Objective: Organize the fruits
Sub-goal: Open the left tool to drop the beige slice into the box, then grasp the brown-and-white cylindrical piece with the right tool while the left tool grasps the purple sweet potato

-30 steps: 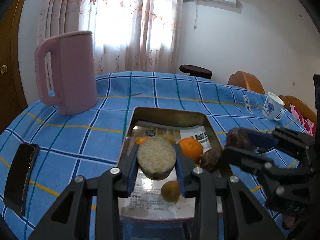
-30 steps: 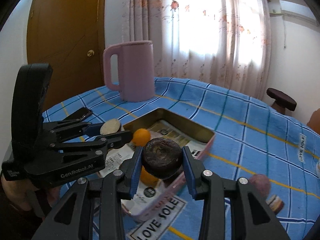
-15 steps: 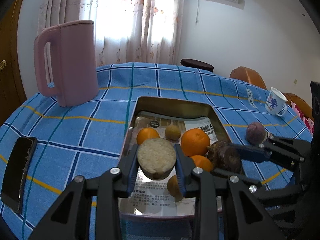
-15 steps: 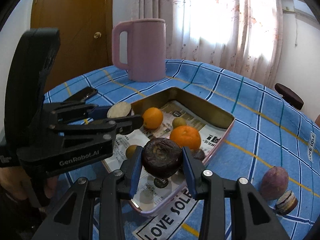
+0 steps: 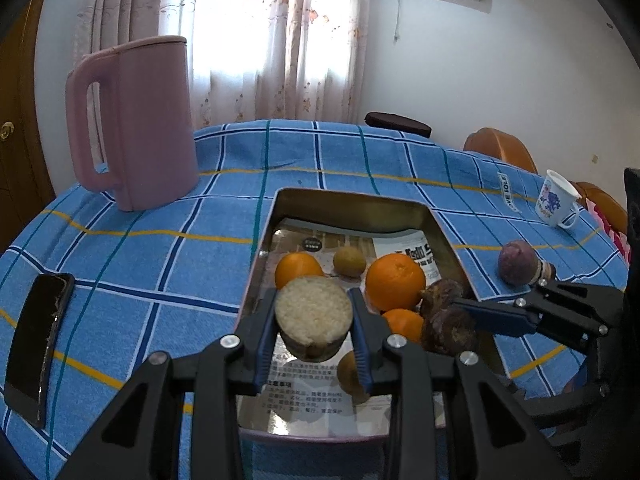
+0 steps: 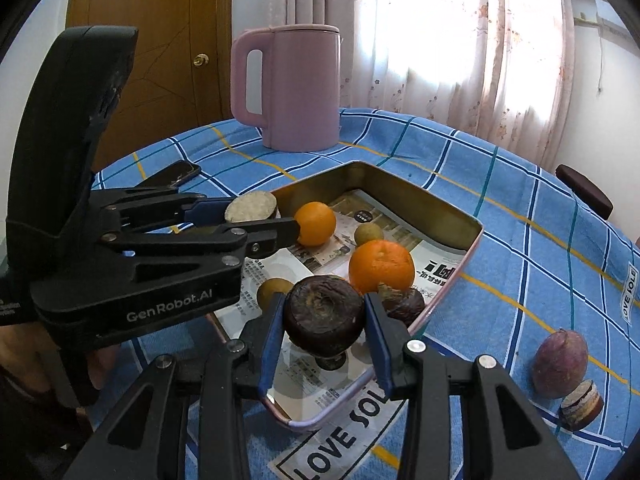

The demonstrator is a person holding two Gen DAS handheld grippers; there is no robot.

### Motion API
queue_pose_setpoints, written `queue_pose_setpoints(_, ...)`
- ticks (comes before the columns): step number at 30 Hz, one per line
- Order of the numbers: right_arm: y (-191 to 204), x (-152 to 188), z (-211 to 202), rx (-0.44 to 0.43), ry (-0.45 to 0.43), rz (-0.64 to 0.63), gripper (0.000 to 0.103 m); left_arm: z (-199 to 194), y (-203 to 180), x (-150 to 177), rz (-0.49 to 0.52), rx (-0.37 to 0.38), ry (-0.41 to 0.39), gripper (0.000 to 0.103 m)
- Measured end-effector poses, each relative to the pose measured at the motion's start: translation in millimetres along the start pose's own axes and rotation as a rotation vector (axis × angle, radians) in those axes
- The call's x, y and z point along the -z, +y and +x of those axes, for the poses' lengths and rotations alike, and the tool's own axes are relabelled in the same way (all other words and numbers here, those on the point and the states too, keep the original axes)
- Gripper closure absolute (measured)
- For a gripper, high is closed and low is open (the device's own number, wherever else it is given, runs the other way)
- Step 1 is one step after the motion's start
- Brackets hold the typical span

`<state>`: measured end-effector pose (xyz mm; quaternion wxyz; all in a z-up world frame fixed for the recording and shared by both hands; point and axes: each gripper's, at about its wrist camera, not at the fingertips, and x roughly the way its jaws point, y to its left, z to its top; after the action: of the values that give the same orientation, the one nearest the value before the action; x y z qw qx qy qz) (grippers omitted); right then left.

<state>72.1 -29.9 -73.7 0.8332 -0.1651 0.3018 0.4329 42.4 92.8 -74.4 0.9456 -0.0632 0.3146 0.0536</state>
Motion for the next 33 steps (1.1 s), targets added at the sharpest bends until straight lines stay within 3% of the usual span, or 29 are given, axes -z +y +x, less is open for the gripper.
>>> queue_pose_setpoints(2, 2, 0, -3, 0.001, -0.011, -0.009, 0.044, -2, -1, 0, -0.005, -0.014, -0.008, 0.051)
queue_pose_setpoints(4, 3, 0, -6, 0.005, -0.02, -0.01, 0.044, -5, -1, 0, -0.006, -0.026, -0.024, 0.041)
queue_pose_setpoints(11, -25, 13, -42, 0.102, -0.067, 0.032, 0.044, -27, -16, -14, -0.005, 0.009, -0.099, 0.028)
queue_pose_setpoints(17, -97, 45, -76, 0.317, -0.033, 0.189, 0.044, -27, -60, -22, 0.064, 0.075, -0.107, 0.025)
queue_pose_setpoints(20, -127, 58, -81, 0.385, -0.005, 0.27, 0.044, -21, -91, -23, 0.117, 0.105, -0.092, 0.025)
queue_pose_setpoints(26, -154, 68, -75, 0.384, 0.044, 0.341, 0.044, -4, -139, -26, 0.203, 0.135, -0.057, 0.025)
queue_pose_setpoints(33, -169, 73, -55, 0.34, 0.121, 0.385, 0.044, 9, -158, -30, 0.238, 0.136, -0.03, 0.024)
